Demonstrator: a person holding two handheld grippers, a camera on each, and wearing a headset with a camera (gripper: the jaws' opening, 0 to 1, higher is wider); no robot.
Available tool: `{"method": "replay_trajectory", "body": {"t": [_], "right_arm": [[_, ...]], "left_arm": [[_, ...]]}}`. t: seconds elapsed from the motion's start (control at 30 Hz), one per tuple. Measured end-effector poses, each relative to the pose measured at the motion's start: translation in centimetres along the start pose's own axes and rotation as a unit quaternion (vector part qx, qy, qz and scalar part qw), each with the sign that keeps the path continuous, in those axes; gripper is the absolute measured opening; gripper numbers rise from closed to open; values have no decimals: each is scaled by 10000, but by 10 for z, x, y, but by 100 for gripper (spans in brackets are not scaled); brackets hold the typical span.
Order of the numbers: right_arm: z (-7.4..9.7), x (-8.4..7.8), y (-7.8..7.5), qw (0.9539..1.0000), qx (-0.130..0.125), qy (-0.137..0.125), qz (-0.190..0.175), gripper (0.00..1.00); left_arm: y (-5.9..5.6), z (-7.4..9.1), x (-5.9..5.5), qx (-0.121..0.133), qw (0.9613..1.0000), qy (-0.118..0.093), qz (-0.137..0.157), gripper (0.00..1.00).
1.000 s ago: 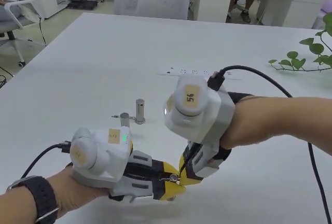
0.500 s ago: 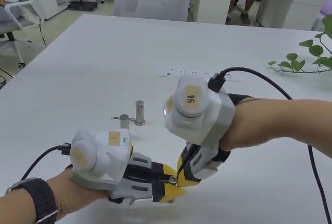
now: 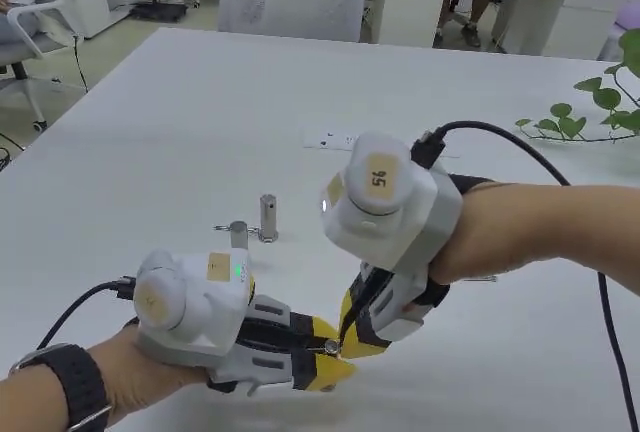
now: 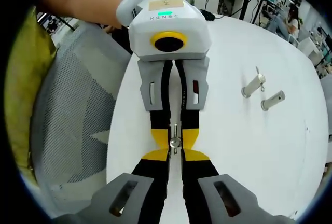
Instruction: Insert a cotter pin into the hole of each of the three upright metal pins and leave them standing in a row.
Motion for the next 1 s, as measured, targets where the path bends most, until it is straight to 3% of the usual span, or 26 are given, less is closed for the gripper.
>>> {"method": "replay_trajectory", "body": {"t": [0.33,0.83,1.0], "right_arm": [[7,-2,-1,9999,-93,-109,-37,10],[6,-2,2,9996,-93,-269,86,15],[8,-6,2,9988,-159,-469,35,16]], "left_arm": [[0,0,-3,3,10000,57,72,12],[2,6,0,173,9992,-46,358,30],[1,11,3,250,9989,-84,398,35]]}}
Point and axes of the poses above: the centre of the closed fingertips' face, and the gripper's own axes: z roughly backward along the fingers, y roughly to its left, x roughly out of its top, the point moved 8 cm from there along z, roughly backward along the fingers, and after that the axes turned 10 degrees about -y, right-handed, at the moved point
